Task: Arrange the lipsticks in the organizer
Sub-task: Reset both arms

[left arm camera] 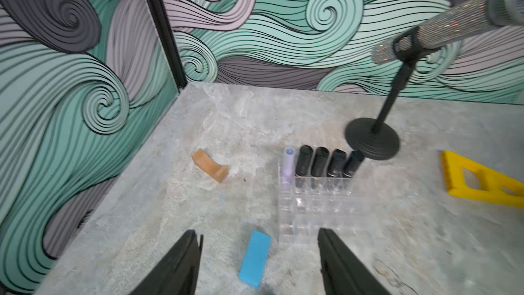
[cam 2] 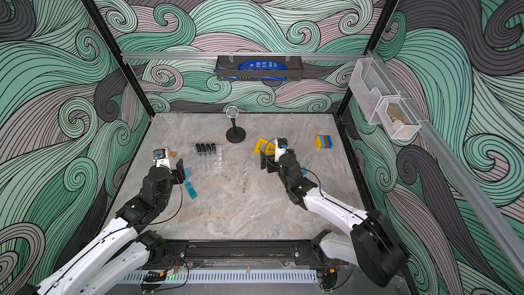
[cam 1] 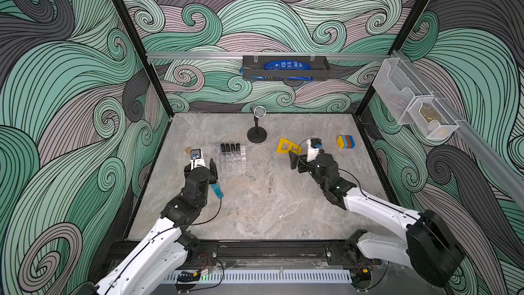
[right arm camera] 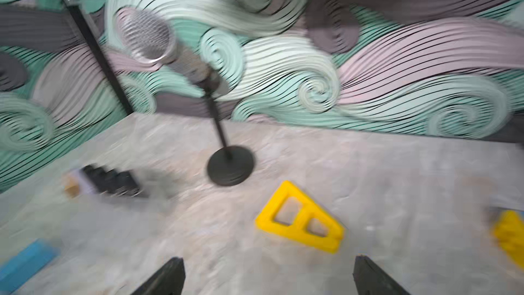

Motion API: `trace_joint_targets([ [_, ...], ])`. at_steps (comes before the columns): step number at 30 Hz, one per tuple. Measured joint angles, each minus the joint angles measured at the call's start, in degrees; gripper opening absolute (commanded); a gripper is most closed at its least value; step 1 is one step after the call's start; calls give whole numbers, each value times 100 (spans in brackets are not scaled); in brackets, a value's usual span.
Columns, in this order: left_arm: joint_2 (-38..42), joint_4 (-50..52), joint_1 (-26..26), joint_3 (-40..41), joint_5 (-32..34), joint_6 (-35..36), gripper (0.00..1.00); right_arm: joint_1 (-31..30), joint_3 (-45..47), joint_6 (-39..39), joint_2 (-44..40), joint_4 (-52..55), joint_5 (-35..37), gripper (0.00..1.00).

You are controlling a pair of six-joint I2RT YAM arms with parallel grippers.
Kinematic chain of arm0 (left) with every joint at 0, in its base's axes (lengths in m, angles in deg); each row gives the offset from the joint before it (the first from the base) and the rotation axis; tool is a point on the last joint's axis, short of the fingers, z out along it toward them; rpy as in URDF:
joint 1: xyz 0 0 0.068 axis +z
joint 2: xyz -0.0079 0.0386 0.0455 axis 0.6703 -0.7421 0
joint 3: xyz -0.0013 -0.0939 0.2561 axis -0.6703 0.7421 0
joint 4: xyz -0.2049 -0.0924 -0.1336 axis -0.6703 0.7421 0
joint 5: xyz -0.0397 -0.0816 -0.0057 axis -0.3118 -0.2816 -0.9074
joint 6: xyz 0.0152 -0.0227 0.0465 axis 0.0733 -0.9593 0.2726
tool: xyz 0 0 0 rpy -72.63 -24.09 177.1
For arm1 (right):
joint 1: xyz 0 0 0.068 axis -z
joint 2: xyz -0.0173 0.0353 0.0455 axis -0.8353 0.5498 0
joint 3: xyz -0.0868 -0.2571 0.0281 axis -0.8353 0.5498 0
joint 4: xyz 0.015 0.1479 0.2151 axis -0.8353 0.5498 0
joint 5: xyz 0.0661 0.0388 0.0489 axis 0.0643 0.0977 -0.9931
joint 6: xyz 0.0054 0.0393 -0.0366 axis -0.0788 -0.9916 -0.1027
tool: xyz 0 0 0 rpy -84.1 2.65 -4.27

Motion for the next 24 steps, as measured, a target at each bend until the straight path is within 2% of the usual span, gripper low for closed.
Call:
trace_joint_targets([
  [2,-627,-734,24,127,457,494,74,505,566,205,-286,-629,485,99],
  [5,-1340,-1025,44,26,870,1043,76,984,1161,551,-323,-1416,1180,99],
  [8,-1283,-1639,92,295,990,1309,79,1287,1447,702,-164,-1956,1333,99],
  [11,-1318,-2562,474,981,883,1335,80,1681,1513,634,173,-2485,1196,99],
  [14,-1840,-2944,1016,1281,315,1200,81,2124,1681,579,798,-3287,839,99],
  [15,-2033,-3049,1185,1279,-52,1167,90,2284,1803,529,1008,-3600,623,99],
  [17,-2507,-3217,1440,1115,-763,1137,96,2601,2068,431,1307,-4127,92,99],
  [20,-3259,-3659,1628,774,-1521,1290,99,3067,2396,299,1711,-4975,-750,99],
  [24,-3781,-4649,2103,833,-2205,1294,99,3139,2573,295,2225,-5939,-1652,99],
])
